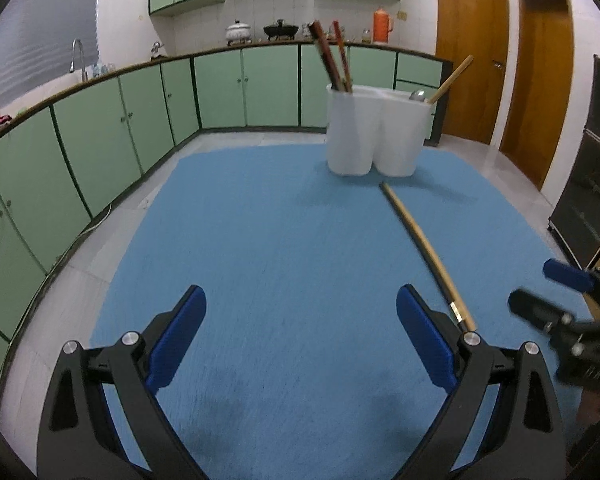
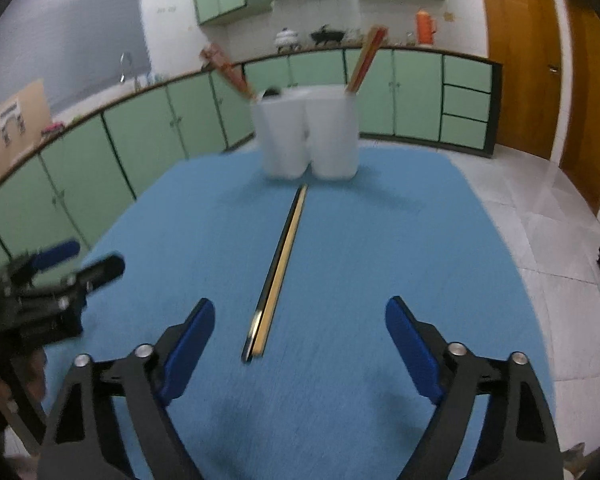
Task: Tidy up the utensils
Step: 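Withdraw both tools back over the last two chopsticks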
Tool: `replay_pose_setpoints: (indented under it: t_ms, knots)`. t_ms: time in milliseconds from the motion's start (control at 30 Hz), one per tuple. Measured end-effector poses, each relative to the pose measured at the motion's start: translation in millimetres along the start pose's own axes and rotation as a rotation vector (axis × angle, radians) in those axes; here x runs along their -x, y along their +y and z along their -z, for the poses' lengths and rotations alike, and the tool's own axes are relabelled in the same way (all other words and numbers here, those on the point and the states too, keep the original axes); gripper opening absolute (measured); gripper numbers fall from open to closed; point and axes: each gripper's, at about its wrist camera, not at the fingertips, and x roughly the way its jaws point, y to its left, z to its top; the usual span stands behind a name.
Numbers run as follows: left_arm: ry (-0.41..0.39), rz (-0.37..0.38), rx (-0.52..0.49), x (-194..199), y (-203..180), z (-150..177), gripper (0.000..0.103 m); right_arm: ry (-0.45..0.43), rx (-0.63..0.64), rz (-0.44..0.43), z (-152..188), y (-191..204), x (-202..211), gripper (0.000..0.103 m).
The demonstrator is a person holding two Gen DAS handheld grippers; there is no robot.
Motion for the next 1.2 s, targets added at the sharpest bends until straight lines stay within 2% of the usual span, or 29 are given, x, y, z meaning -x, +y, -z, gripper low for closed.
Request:
replay_pose_setpoints:
  t_ms: [67, 200, 633, 967, 1133, 1200]
  knots:
    - [0.013, -0.005, 0.001, -1.7, 2.1, 4.2, 0.093, 0.024, 0.025, -0.003, 7.5, 5.7, -5.6, 0.067]
    - [0.031, -0.009, 0.003, -4.8, 4.2, 8.0, 0.093, 0.045, 0.06, 0.009, 15.0, 11.2, -8.8, 0.059]
    - [0.047, 0.005, 0.018, -10.6, 2.6, 9.7, 0.093, 0.112, 0.095, 0.052, 23.8, 11.2, -26.5, 0.051]
    - [0.054, 0.008, 0.033, -13.5, 2.6, 10.5, 0.093, 0.119, 0.123, 0.048, 19.6, 24.6, -33.3, 0.047]
    - [0.055, 0.008, 0.036, -13.7, 2.5, 10.6, 0.093, 0.125, 0.111, 0.049, 18.0, 25.3, -36.2, 0.041]
    - [0.056, 0.009, 0.036, -14.2, 2.0, 10.1, 0.093, 0.125, 0.1, 0.048, 17.1, 24.4, -36.9, 0.032]
